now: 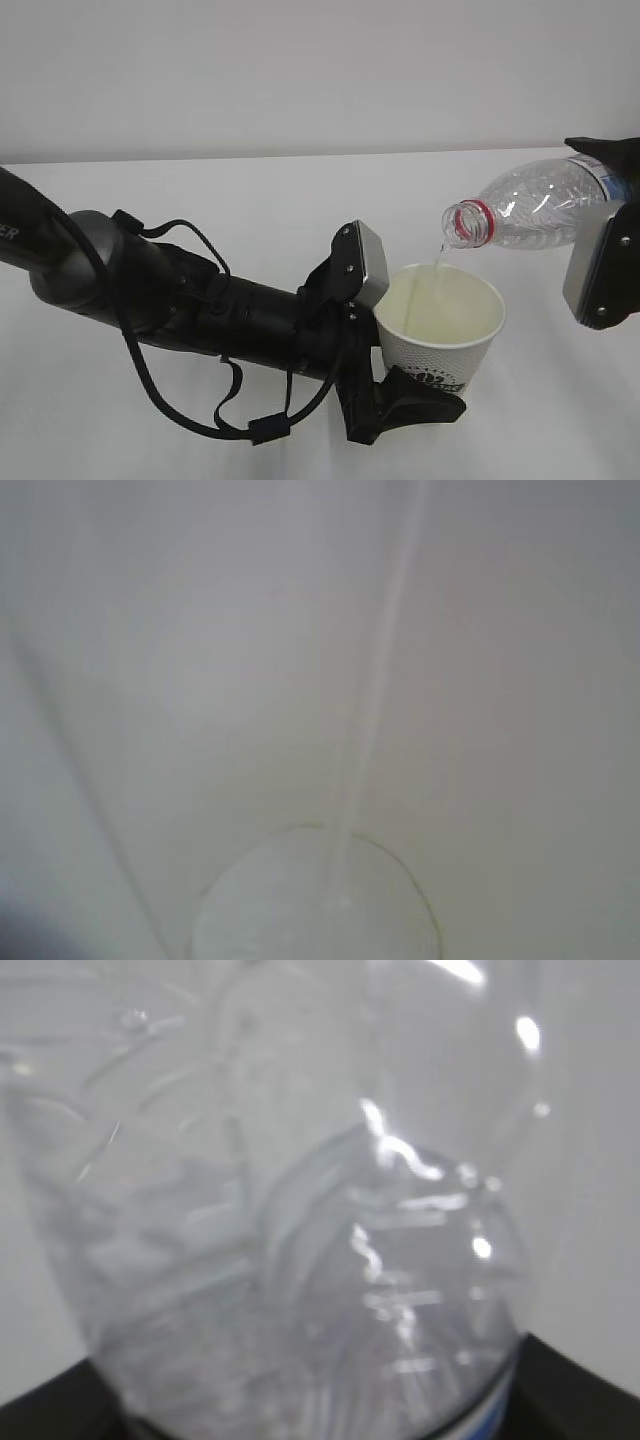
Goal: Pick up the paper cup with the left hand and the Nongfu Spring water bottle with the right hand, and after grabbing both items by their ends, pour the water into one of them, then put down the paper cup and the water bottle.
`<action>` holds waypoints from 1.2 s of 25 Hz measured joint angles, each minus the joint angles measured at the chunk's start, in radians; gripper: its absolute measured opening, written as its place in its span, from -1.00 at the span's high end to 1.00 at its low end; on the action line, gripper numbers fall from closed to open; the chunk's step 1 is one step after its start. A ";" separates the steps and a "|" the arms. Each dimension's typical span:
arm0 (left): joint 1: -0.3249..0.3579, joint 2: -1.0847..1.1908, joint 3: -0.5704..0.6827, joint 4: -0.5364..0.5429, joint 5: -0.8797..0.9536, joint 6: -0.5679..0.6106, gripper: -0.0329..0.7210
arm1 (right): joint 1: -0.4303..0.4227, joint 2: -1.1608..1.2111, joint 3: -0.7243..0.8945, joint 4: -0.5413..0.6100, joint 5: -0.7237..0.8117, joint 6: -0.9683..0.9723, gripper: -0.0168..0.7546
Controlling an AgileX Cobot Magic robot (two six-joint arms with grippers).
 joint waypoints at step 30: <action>0.000 0.000 0.000 0.000 0.000 0.000 -0.55 | 0.000 0.000 0.000 0.002 -0.004 -0.019 -0.30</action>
